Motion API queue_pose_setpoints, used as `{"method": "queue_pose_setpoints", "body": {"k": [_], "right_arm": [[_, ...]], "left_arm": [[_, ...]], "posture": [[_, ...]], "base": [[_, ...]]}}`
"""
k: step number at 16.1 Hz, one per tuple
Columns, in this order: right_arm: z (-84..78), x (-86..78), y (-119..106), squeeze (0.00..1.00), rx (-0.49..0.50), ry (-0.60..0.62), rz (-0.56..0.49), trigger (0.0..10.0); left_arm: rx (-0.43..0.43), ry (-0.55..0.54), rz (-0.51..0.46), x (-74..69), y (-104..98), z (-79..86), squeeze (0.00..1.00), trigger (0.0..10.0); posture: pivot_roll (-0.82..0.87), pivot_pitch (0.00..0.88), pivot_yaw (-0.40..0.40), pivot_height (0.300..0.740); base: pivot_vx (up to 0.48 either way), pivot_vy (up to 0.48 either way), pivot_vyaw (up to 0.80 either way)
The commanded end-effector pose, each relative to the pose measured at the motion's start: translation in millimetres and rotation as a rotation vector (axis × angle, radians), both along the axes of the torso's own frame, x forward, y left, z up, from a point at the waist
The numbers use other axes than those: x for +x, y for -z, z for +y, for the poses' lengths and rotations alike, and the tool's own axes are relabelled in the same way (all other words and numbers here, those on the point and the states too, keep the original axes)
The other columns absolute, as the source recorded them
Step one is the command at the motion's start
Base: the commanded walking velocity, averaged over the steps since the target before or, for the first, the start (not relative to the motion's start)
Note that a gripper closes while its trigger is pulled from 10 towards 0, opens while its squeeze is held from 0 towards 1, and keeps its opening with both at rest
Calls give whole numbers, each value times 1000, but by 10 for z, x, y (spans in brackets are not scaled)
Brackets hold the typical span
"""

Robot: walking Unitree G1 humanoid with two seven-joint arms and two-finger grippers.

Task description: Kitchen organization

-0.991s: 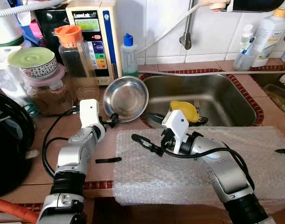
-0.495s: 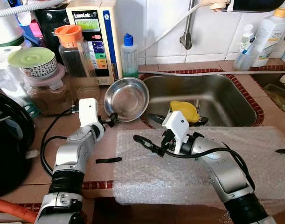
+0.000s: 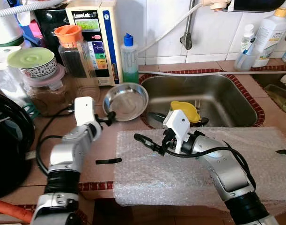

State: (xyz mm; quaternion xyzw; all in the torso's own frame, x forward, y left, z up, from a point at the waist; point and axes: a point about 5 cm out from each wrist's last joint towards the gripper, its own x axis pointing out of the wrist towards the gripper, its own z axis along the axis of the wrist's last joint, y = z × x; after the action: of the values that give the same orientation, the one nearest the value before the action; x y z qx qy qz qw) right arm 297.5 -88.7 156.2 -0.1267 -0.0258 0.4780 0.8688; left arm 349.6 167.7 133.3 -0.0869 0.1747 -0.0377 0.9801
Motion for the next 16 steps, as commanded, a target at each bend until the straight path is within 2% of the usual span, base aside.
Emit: {"method": "queue_pose_setpoints", "body": {"k": [1,4,6,9,12,16], "right_arm": [[-14,20,-28,0,-3,0,-15,10000],[-17,26,-29,0,-7,-1,-18,10000],[-18,30,-29,0,-8,-1,-19,10000],[-17,31,-31,0,-5,-2,-18,10000],[-13,0,-25,0,0,-8,-11,10000],[-12,-16,-3,0,-24,-12,0,10000]], "left_arm": [[20,-32,1,1,-26,91,0,10000],[42,-67,-8,-20,-68,239,0,10000],[48,-73,-23,-25,-129,263,0,10000],[38,-15,-33,-42,-187,156,0,10000],[21,90,17,-142,-91,39,0,10000],[24,143,60,-223,-36,9,0,10000]], "posture": [[-237,33,76,740],[-232,33,74,740],[-229,33,72,740],[-229,34,71,740],[-229,34,71,740],[-233,38,74,740]], "base": [[0,0,0],[0,0,0],[0,0,0],[0,0,0],[0,0,0],[0,0,0]]}}
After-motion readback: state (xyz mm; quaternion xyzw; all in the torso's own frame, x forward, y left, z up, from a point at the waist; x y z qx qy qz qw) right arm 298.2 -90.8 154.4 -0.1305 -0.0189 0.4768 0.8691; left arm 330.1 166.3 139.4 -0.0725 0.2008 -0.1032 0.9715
